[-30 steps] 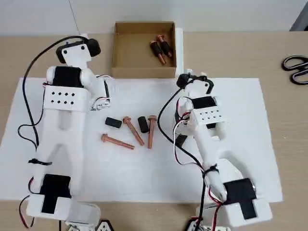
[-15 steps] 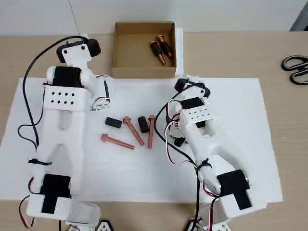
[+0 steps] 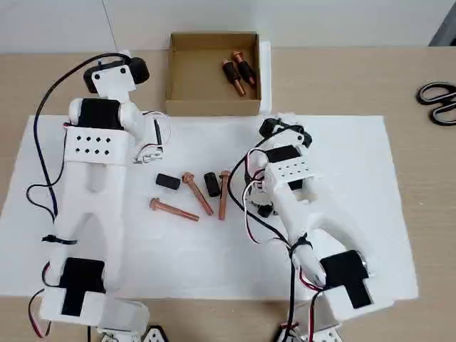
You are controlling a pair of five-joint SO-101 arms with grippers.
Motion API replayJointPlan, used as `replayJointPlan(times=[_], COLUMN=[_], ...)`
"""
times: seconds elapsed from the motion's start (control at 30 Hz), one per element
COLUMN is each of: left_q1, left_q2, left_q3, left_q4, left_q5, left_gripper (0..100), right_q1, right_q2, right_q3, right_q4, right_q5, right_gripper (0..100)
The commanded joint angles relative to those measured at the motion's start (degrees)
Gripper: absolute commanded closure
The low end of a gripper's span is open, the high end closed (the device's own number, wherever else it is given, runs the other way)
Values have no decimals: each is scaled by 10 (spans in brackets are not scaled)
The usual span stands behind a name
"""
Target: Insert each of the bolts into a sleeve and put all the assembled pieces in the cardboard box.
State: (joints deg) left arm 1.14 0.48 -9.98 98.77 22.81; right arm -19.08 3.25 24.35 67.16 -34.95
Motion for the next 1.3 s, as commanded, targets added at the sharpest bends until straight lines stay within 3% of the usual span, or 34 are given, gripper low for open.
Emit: replayJointPlan(times=[0.0,0.27,0.57,0.83,1.0,1.27], left_q1=[-3,-3,2,3,3,68], left_q2=[-4,-4,-4,-4,-4,3], left_q3=[-24,-26,-27,-27,-27,-26], left_q4=[0,0,0,0,-11,-1], left_q5=[-5,-5,-3,-3,-3,-4], left_gripper=[993,993,993,993,993,993], right_q1=[0,16,29,33,35,89], right_q2=[14,15,-170,-349,-462,-613], right_q3=[-3,-23,-102,-85,55,334], right_q4=[-3,6,160,221,96,-295], right_q5=[-5,-4,-2,117,173,202], right_gripper=[998,994,994,991,991,994])
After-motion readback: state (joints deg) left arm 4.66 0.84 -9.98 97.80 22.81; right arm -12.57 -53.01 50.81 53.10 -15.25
